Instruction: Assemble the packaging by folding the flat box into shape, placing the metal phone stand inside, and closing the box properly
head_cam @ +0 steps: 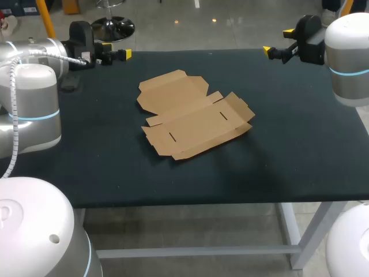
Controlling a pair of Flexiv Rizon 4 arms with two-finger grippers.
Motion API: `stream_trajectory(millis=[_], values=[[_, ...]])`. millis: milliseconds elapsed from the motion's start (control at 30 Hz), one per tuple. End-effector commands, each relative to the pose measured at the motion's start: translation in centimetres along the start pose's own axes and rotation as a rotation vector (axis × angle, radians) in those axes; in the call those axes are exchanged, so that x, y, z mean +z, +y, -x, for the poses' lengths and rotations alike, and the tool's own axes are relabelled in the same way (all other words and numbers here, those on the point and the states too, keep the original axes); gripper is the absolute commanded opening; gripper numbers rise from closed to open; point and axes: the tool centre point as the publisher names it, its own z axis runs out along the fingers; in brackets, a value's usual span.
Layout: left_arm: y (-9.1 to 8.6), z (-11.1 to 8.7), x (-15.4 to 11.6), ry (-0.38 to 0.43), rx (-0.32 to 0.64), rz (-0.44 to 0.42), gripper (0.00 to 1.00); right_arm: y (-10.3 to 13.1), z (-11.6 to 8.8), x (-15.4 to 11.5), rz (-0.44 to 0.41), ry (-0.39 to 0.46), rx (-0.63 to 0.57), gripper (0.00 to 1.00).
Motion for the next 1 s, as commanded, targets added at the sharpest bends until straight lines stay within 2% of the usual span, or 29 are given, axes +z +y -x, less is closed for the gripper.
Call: stream_trajectory(millis=[33, 533, 600, 700, 767, 833, 967, 1000], values=[[0.0, 0.0, 0.0, 0.000, 0.000, 0.000, 1.00, 0.0, 0.0, -0.1, 0.003, -0.001, 0.000, 1.00], [0.0, 0.0, 0.0, 0.000, 0.000, 0.000, 1.00, 0.0, 0.0, -0.1, 0.003, -0.001, 0.000, 1.00], [-0.2, -0.3, 0.3, 0.012, 0.001, 0.022, 1.00, 0.0, 0.0, -0.1, 0.003, -0.001, 0.000, 1.00], [-0.5, -0.9, 0.5, 0.030, -0.022, 0.053, 1.00, 0.1, 0.1, -0.3, -0.039, 0.009, 0.031, 1.00], [-0.6, -1.2, 0.4, 0.034, -0.077, 0.080, 1.00, 0.1, 0.4, -0.4, -0.069, 0.040, 0.068, 1.00], [-0.6, -1.4, 0.2, 0.087, -0.119, 0.123, 1.00, -0.1, 0.9, -0.3, -0.116, 0.056, 0.120, 1.00], [-0.5, -1.4, -0.5, 0.126, -0.271, 0.244, 1.00, -0.6, 1.4, -0.1, -0.247, 0.082, 0.219, 1.00], [-0.3, -1.5, -0.8, 0.140, -0.283, 0.285, 1.00, -0.8, 1.4, -0.1, -0.267, 0.086, 0.239, 1.00]])
